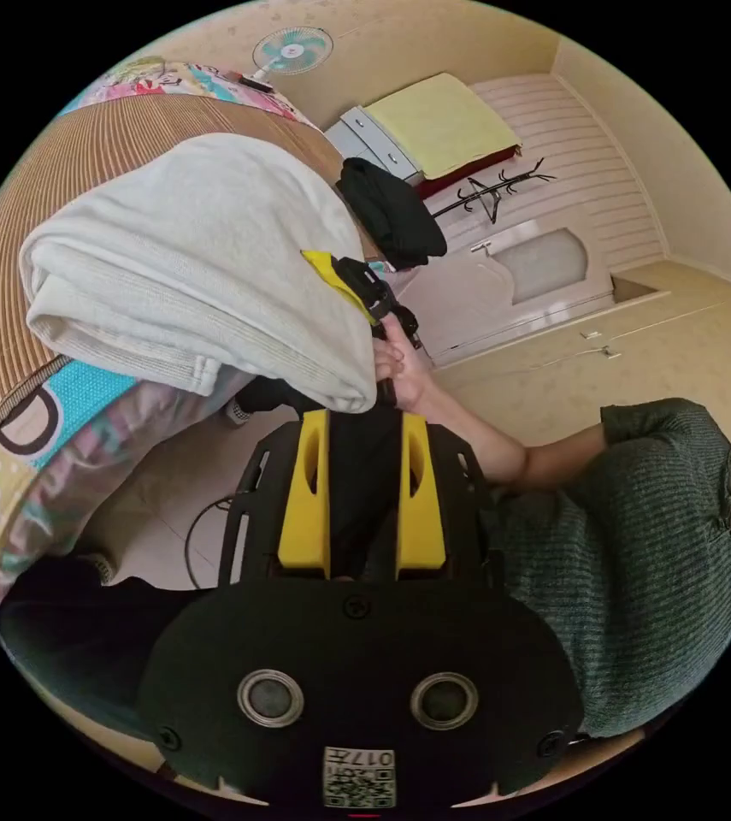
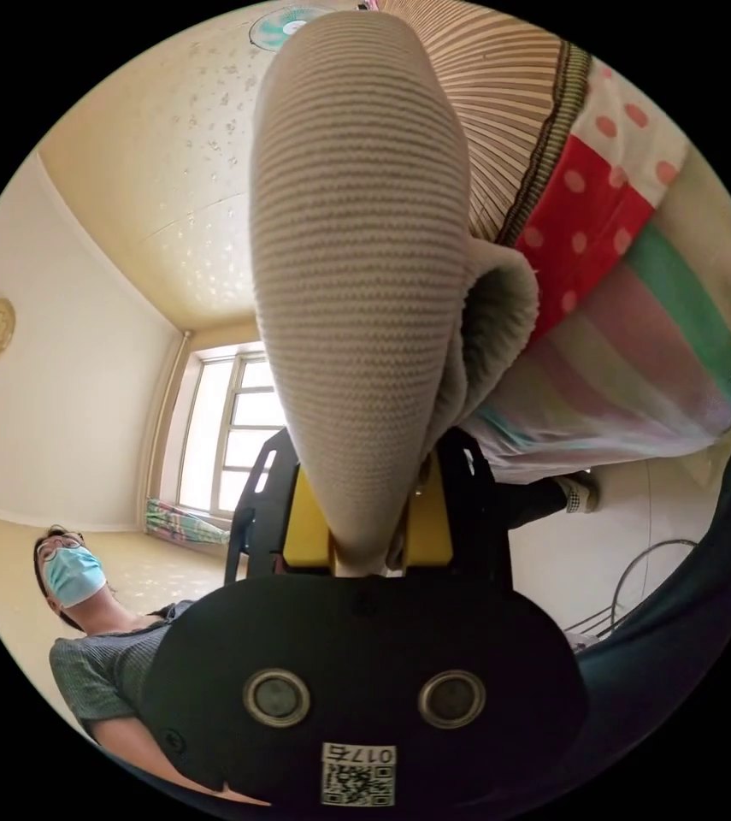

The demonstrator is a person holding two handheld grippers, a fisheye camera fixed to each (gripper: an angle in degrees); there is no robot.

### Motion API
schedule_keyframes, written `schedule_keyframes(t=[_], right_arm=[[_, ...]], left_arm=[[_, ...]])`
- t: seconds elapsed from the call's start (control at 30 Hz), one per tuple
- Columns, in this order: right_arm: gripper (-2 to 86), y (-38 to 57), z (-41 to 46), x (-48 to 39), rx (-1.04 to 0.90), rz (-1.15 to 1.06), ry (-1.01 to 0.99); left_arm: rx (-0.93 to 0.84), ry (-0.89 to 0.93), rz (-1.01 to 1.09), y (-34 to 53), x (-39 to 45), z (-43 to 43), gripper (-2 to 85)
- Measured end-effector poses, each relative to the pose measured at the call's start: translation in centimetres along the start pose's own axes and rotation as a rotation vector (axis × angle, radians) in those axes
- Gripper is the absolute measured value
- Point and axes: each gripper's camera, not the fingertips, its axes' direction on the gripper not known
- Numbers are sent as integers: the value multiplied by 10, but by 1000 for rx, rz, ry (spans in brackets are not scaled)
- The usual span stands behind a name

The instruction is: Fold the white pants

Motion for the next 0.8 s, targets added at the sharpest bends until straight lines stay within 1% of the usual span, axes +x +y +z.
schedule_keyframes(t=[0.07,0.17,0.27,0.33,0.4,0.47,0.53,0.57,0.63,0.67,0.73,0.8], right_arm=[[140,8,-2,1,2,12,12],[137,26,-12,7,29,34,-62],[134,44,-28,-1,57,-19,-149],[132,52,-46,-17,92,-86,-206],[132,50,-64,-35,124,-150,-235],[131,41,-86,-59,164,-235,-250],[131,19,-122,-105,211,-415,-222],[131,12,-132,-118,222,-458,-210],[131,-22,-175,-178,279,-624,-126],[131,-31,-187,-192,297,-657,-103],[132,-74,-238,-237,389,-746,-54],[133,-108,-276,-251,473,-754,-70]], left_arm=[[36,29,-31,11,-3,-10,122],[123,122,-116,28,-23,-25,117],[171,163,-169,37,-36,-34,113],[176,162,-177,37,-38,-38,111],[134,137,-168,28,-37,-39,107],[117,99,-160,20,-33,-42,106],[122,72,-150,11,-28,-46,105],[134,70,-144,5,-25,-49,105],[153,77,-142,-2,-20,-54,103],[165,73,-144,-6,-17,-56,103],[170,50,-149,-10,-13,-59,102],[174,6,-181,-12,-12,-60,102]])
